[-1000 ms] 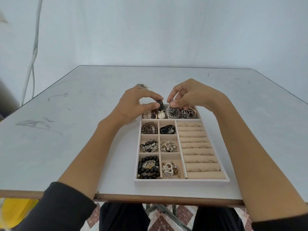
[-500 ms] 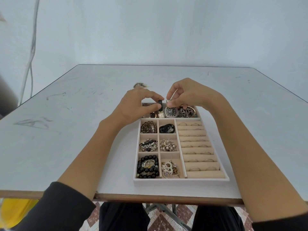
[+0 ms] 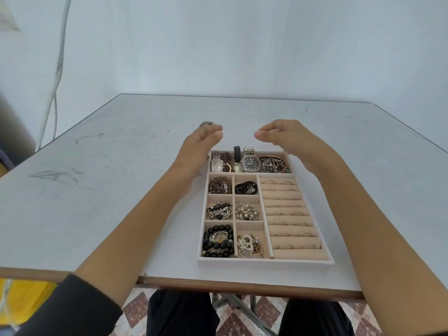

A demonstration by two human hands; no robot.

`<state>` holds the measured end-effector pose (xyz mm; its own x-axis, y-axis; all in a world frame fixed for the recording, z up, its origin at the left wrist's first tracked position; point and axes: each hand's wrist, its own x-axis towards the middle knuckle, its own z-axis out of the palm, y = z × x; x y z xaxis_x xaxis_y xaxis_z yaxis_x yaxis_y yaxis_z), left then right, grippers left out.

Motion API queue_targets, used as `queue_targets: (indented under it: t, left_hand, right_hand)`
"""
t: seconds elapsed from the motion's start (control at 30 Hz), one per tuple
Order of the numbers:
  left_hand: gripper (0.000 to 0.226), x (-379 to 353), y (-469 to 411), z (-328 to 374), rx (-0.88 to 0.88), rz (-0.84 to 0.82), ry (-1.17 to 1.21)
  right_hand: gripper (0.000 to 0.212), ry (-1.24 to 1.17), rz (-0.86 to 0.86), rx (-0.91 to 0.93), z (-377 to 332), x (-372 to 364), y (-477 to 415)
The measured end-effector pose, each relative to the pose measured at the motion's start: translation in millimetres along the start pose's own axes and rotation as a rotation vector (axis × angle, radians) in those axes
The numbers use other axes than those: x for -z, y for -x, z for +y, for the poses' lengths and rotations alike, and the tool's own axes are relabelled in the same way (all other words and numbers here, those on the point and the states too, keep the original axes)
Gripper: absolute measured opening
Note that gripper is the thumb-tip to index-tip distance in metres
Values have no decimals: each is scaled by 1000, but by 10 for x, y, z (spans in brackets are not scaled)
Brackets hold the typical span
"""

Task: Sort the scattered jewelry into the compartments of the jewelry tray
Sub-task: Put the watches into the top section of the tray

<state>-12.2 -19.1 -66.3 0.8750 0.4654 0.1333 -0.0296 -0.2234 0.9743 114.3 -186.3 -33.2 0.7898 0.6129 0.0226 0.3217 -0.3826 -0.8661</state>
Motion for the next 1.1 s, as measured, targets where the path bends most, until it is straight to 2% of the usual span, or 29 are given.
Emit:
queue_targets:
  t: [0.07,0.17,0.33,0.43,0.53,0.6,0.73,0.83,0.93,1.1]
  left_hand:
    - [30,-44,45,-49,84,-35,72]
    - [31,-90,100,-76,82,-60,96]
    - [33,-55,28,-15,39,-97,-195]
    - [47,-52,-60,24,25,-168,-371]
    - [56,-74,-122,40,13,-152,-440]
    - [58,-78,-151,52,15,-164,-452]
    - [64,-93,-205,119,37,-227,-543]
    - [65,-92,-277,157,27,-264,-600]
    - [59,-52,-328,137,-5,-263,-659]
    - [37,138,-427,82,-23,-280,-643]
  right_hand:
    - [33,-13,5,-22,105,-35,66]
    - [33,17,21,9,256,-78,172]
    - [26,156,49,105,311,-79,243]
    - [50,304,32,122,207,-139,127]
    - [48,419,45,133,185,-206,31]
    - [44,387,44,115,177,-213,39]
    - [60,247,22,69,215,-157,36]
    - [48,223,11,58,211,-135,19]
    - [22,217,-37,42,186,-78,-93]
    - [14,248,-181,40,56,5,-252]
